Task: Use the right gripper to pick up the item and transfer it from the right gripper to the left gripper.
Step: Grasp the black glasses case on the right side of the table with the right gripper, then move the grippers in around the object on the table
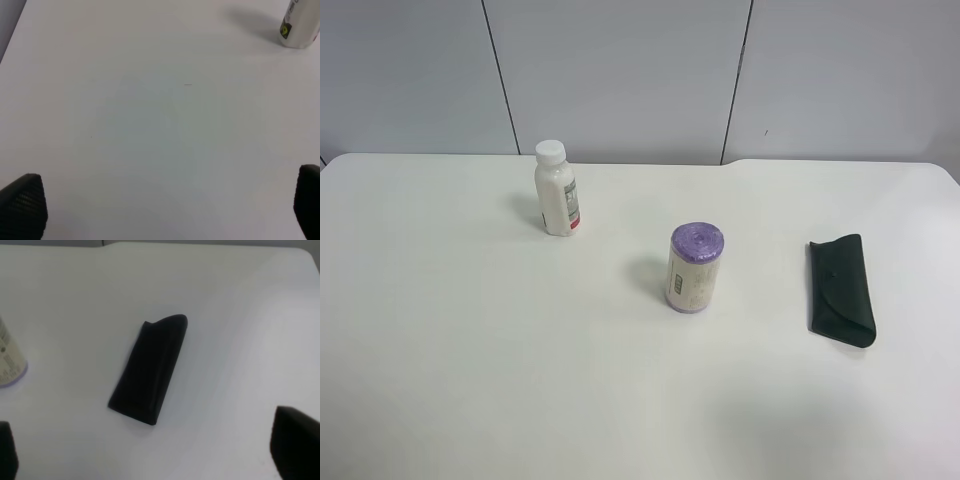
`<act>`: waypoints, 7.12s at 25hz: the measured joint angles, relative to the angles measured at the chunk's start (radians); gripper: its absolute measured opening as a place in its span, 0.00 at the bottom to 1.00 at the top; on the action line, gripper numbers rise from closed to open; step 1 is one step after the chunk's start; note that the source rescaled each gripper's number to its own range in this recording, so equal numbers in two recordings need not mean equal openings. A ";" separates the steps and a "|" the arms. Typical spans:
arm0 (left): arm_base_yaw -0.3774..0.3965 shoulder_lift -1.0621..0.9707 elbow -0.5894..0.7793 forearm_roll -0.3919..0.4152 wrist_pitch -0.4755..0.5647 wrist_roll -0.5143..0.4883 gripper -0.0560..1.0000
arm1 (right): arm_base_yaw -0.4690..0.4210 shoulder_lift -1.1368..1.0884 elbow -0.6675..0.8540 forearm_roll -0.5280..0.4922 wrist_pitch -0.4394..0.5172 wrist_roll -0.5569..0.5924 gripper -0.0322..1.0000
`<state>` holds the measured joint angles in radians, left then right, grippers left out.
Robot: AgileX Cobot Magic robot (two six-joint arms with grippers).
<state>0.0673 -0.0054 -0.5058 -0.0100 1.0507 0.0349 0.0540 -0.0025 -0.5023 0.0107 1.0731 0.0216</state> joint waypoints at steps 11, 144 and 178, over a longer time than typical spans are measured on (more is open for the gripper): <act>0.000 0.000 0.000 0.000 0.000 0.000 1.00 | 0.000 0.000 0.000 0.000 0.000 0.000 1.00; 0.000 0.000 0.000 0.002 0.000 -0.003 1.00 | 0.614 1.396 -0.689 0.030 0.070 -0.189 0.07; -0.070 0.645 -0.152 -0.721 0.127 0.140 1.00 | 1.070 1.506 -0.689 0.051 0.038 -0.449 0.05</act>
<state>-0.0028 0.6392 -0.6581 -0.7314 1.1775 0.1746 1.1245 1.5037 -1.1917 0.0618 1.1109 -0.4269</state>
